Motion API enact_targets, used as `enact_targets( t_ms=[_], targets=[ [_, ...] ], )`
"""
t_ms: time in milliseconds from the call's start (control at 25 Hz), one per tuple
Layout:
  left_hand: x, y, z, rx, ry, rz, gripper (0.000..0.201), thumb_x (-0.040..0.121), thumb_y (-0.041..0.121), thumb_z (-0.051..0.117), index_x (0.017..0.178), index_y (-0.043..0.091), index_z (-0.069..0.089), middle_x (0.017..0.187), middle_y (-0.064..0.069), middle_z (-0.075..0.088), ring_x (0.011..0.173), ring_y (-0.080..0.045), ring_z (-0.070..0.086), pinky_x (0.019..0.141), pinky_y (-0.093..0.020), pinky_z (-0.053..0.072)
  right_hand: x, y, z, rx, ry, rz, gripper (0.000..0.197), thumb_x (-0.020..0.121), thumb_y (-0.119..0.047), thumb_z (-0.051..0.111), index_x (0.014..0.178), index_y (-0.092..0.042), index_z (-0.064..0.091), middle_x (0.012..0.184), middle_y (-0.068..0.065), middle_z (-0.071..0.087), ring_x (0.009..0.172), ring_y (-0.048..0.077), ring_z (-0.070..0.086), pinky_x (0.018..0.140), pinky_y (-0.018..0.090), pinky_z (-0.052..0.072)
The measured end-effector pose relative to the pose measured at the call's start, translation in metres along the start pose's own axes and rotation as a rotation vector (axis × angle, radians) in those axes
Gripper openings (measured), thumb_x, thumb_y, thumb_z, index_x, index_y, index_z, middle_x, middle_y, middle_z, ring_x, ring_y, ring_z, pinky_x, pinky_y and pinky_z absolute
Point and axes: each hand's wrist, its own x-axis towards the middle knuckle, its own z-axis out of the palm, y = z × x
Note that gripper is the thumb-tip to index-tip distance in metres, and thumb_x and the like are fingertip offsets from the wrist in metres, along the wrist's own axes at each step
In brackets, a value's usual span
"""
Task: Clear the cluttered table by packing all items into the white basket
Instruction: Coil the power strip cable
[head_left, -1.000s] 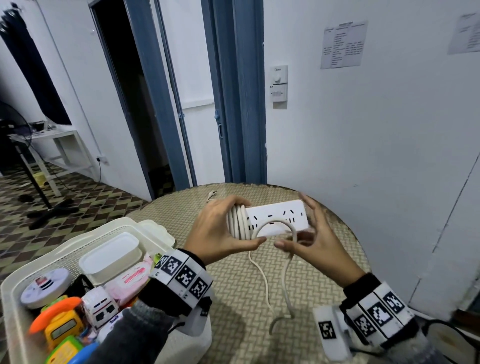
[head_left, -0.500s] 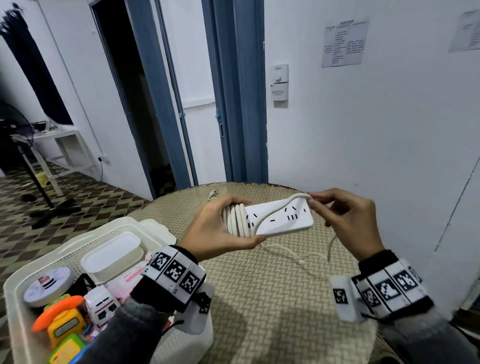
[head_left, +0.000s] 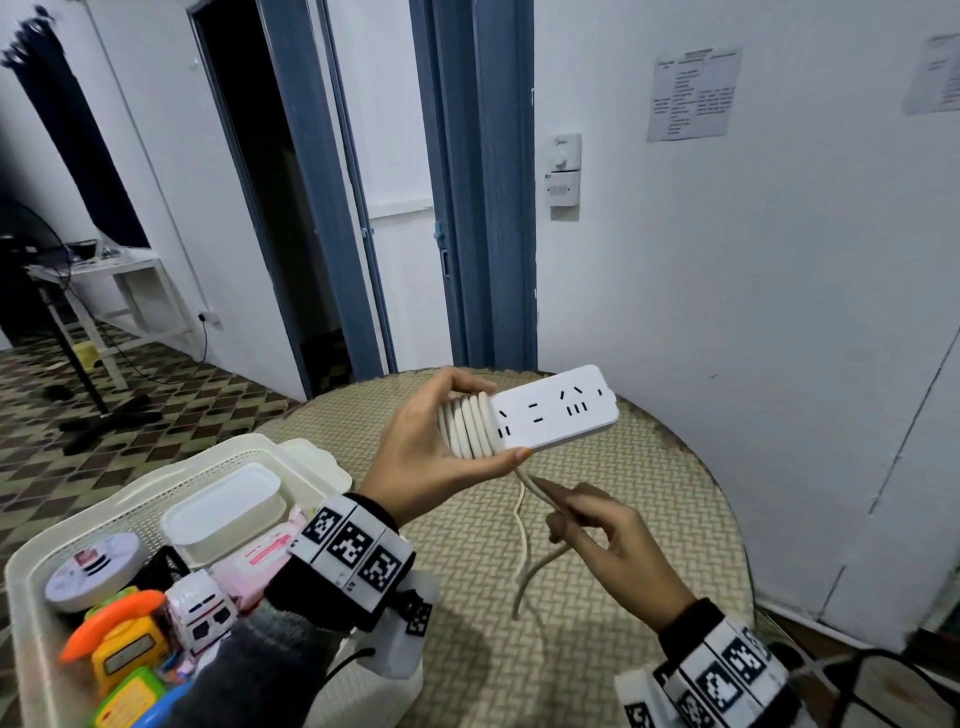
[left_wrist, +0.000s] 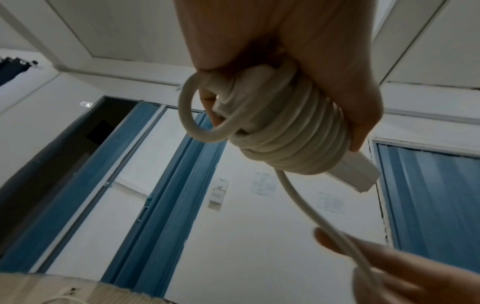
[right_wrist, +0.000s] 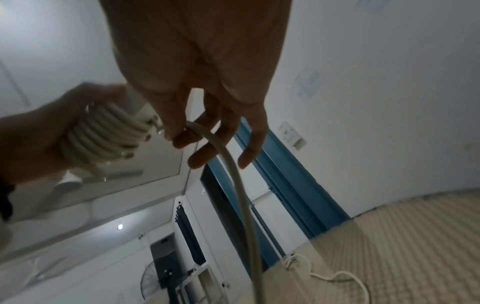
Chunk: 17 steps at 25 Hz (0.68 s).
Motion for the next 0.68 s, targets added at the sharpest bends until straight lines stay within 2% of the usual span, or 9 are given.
enact_targets(
  t_ms=[40,120,240,320,400,440,520,600,680],
  targets=[
    [0.0,-0.003,-0.001,0.042,0.013,-0.014,0.06,0.056,0.056,0.082,0.104,0.033,0.054,0.103,0.02,0.061,0.095,-0.007,0.059,0.08,-0.041,0.052,-0.004,-0.001,-0.002,0.011,0.058,0.011,0.029,0.092,-0.017,0.059,0.119,-0.025,0.063,0.083,-0.009,0.058,0.074,0.011,0.061,0.071,0.024,0.049],
    [0.0,-0.01,-0.004,0.092,0.01,-0.035,0.067,0.05,0.063,0.082,0.102,0.034,0.051,0.103,0.02,0.059,0.095,-0.006,0.057,0.081,-0.041,0.051,-0.009,-0.015,-0.004,-0.12,0.163,-0.128,0.02,0.094,-0.022,0.054,0.111,-0.02,0.065,0.086,-0.009,0.056,0.079,0.005,0.058,0.073,0.014,0.045],
    [-0.001,-0.016,-0.001,0.153,-0.062,-0.015,0.077,0.042,0.07,0.08,0.103,0.035,0.049,0.105,0.019,0.056,0.099,-0.008,0.055,0.084,-0.04,0.048,0.005,-0.029,-0.006,-0.351,0.24,-0.278,0.02,0.09,0.0,0.053,0.102,-0.008,0.068,0.087,-0.004,0.05,0.086,-0.007,0.05,0.077,0.001,0.037],
    [-0.001,-0.015,0.007,0.221,-0.086,0.023,0.079,0.041,0.073,0.078,0.104,0.035,0.048,0.105,0.017,0.056,0.098,-0.006,0.054,0.084,-0.035,0.047,0.023,-0.037,-0.009,-0.464,0.239,-0.361,0.019,0.089,0.0,0.054,0.095,-0.008,0.069,0.087,-0.006,0.048,0.085,-0.004,0.047,0.077,0.008,0.04],
    [-0.002,-0.011,0.016,0.255,-0.086,0.033,0.08,0.041,0.076,0.075,0.104,0.037,0.046,0.103,0.018,0.056,0.096,-0.005,0.053,0.082,-0.032,0.046,0.036,-0.044,-0.008,-0.608,0.197,-0.451,0.02,0.09,-0.014,0.05,0.092,-0.013,0.07,0.082,-0.004,0.05,0.08,0.009,0.047,0.072,0.026,0.041],
    [-0.003,-0.008,0.02,0.245,-0.068,0.028,0.078,0.041,0.076,0.075,0.103,0.038,0.045,0.102,0.02,0.056,0.095,-0.005,0.054,0.082,-0.033,0.046,0.042,-0.047,-0.008,-0.61,0.168,-0.47,0.022,0.09,-0.018,0.048,0.09,-0.014,0.07,0.081,-0.003,0.049,0.078,0.013,0.048,0.07,0.031,0.041],
    [-0.004,-0.006,0.026,0.21,0.002,0.029,0.071,0.045,0.073,0.076,0.098,0.038,0.044,0.1,0.021,0.057,0.093,-0.005,0.055,0.08,-0.034,0.048,0.052,-0.054,-0.009,-0.438,0.15,-0.442,0.024,0.091,-0.018,0.047,0.09,-0.013,0.071,0.083,-0.005,0.046,0.078,0.015,0.051,0.069,0.031,0.046],
    [-0.005,-0.005,0.027,0.218,0.052,0.059,0.063,0.052,0.067,0.077,0.095,0.035,0.045,0.097,0.02,0.058,0.089,-0.007,0.057,0.076,-0.037,0.049,0.056,-0.057,-0.013,-0.282,0.188,-0.4,0.018,0.09,-0.012,0.052,0.093,-0.012,0.07,0.087,-0.007,0.045,0.081,0.011,0.053,0.073,0.027,0.05],
    [-0.007,-0.004,0.026,0.236,0.065,0.08,0.057,0.055,0.061,0.078,0.094,0.034,0.046,0.093,0.018,0.058,0.086,-0.009,0.057,0.073,-0.04,0.049,0.055,-0.054,-0.016,-0.416,0.316,-0.357,0.012,0.087,-0.024,0.061,0.093,-0.019,0.07,0.093,-0.008,0.047,0.088,0.009,0.048,0.078,0.031,0.045]
  ],
)
